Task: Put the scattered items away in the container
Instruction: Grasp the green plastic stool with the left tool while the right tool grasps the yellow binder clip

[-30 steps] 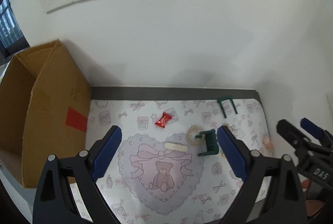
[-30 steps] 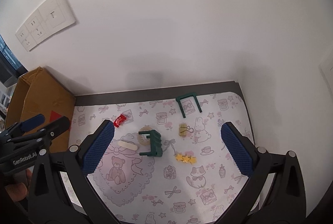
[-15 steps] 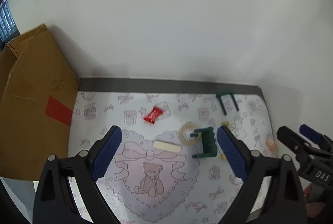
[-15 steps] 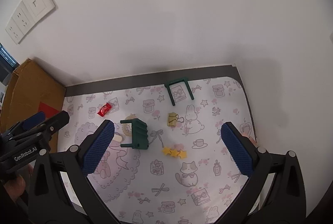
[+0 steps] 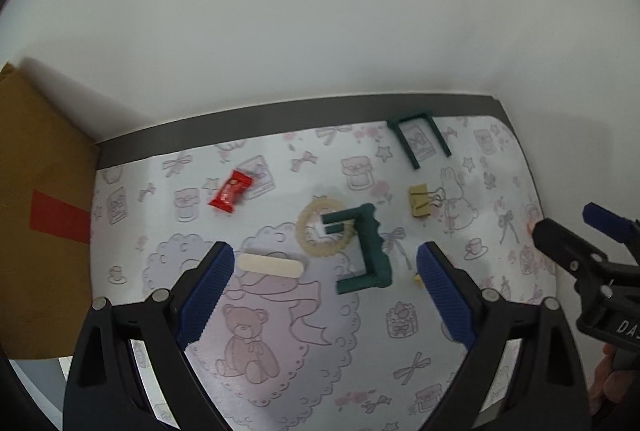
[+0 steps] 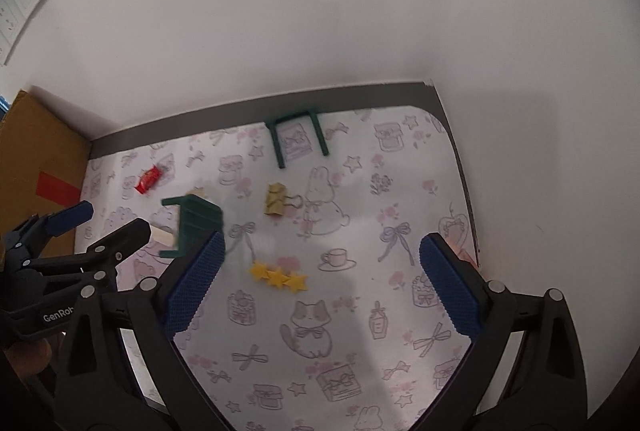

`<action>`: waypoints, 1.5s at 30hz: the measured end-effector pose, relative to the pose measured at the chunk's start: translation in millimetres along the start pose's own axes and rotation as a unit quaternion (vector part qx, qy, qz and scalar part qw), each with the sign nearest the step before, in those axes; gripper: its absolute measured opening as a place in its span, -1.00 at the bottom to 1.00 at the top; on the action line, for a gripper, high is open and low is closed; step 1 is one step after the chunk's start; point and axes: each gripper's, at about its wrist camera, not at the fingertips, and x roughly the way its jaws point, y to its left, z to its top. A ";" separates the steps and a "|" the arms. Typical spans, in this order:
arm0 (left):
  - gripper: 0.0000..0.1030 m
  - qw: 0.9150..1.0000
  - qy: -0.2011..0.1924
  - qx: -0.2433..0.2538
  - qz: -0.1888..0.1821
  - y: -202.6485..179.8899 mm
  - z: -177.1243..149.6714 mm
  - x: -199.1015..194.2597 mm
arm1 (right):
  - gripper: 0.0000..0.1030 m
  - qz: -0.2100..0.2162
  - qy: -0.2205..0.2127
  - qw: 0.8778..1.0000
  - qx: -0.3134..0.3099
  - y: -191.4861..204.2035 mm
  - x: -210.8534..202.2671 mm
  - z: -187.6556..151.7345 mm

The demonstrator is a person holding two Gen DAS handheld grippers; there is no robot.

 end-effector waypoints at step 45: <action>-0.79 0.991 0.088 -0.042 -0.092 -17.0 -0.8 75.1 | -0.97 0.159 0.086 0.983 -0.009 10.1 116.5 27.2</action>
